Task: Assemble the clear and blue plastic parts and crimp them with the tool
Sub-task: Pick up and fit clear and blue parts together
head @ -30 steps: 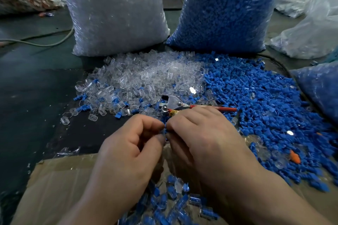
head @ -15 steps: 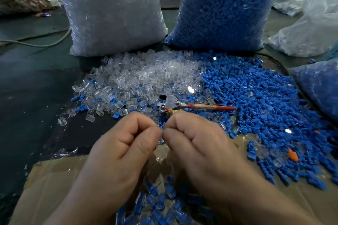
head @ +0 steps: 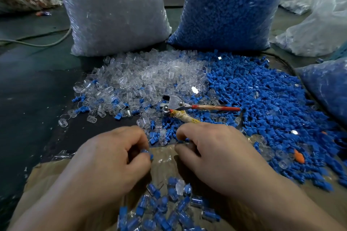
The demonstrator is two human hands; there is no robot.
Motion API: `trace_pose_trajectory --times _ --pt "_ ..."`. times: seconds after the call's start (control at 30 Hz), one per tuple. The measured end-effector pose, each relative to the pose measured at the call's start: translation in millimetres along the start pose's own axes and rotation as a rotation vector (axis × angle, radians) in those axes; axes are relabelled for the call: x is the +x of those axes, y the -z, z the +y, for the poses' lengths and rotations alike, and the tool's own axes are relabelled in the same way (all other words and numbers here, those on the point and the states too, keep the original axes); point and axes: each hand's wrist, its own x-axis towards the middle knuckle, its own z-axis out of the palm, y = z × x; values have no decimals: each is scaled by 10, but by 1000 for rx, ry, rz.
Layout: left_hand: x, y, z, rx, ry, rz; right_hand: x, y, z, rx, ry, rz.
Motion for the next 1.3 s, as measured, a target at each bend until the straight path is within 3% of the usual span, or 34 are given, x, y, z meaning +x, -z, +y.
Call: trace_pose_trajectory --times 0.2,0.27,0.4,0.53,0.77,1.0,1.3 --pt "-29 -5 83 -7 -140 -184 32 -67 -3 -76 21 -36" --pt "-24 -16 84 -44 -109 -110 56 -93 -11 -87 31 -12" --pt "70 -92 -34 61 118 214 134 -175 -40 -96 73 50" --pt "118 -151 -52 239 191 126 193 -246 -78 -185 130 57" --pt "153 -201 -40 125 96 118 207 -243 -83 -175 128 49" --pt "134 -250 -38 -86 121 245 182 -248 -41 -19 89 122" --pt "132 -236 -41 -52 95 230 161 -259 -13 215 43 227"
